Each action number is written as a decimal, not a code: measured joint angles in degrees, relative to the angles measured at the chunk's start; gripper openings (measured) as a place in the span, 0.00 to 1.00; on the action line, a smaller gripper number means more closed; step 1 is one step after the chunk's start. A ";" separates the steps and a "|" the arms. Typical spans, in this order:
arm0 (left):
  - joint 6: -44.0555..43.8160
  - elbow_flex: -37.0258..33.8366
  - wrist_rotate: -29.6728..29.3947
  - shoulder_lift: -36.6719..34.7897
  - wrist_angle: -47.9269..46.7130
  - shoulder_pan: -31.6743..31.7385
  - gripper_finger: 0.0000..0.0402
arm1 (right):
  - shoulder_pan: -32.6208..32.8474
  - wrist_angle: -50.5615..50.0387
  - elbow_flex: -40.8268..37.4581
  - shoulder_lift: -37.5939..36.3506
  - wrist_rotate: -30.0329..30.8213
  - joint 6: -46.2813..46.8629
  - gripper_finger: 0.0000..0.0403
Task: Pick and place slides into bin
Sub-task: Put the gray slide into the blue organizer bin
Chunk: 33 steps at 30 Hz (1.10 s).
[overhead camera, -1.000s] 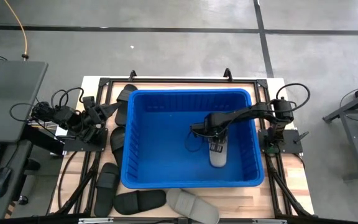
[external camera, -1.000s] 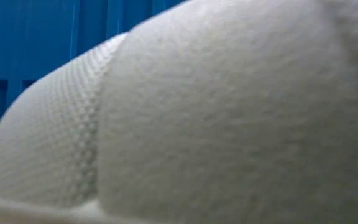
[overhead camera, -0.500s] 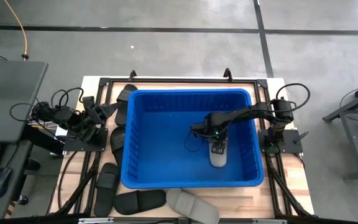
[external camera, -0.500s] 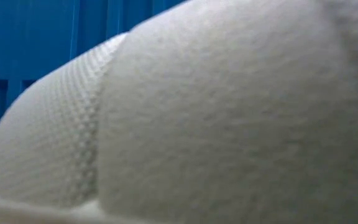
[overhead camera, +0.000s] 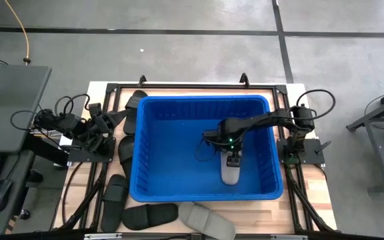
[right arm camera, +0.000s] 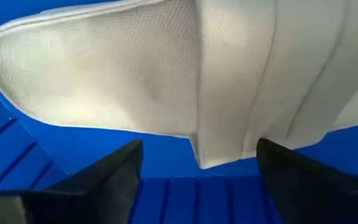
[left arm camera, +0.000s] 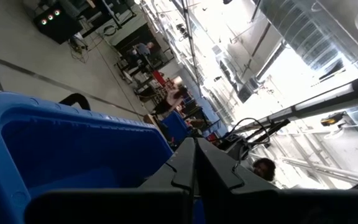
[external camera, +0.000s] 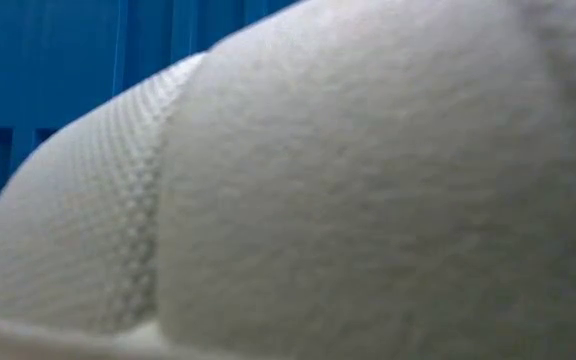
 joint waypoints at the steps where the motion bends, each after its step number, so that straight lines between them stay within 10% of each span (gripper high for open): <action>1: 0.00 0.01 -0.02 0.00 -0.05 0.00 0.01 | 0.00 -0.21 0.36 0.00 0.03 -0.53 0.75; 19: -0.01 0.00 -0.83 0.01 -1.03 -0.01 0.01 | -0.39 -15.86 14.35 -0.20 -2.32 -1.13 0.76; 33: -0.02 0.00 -1.27 0.00 -2.93 0.00 0.01 | 1.97 -14.90 42.60 -0.87 -12.77 26.39 0.76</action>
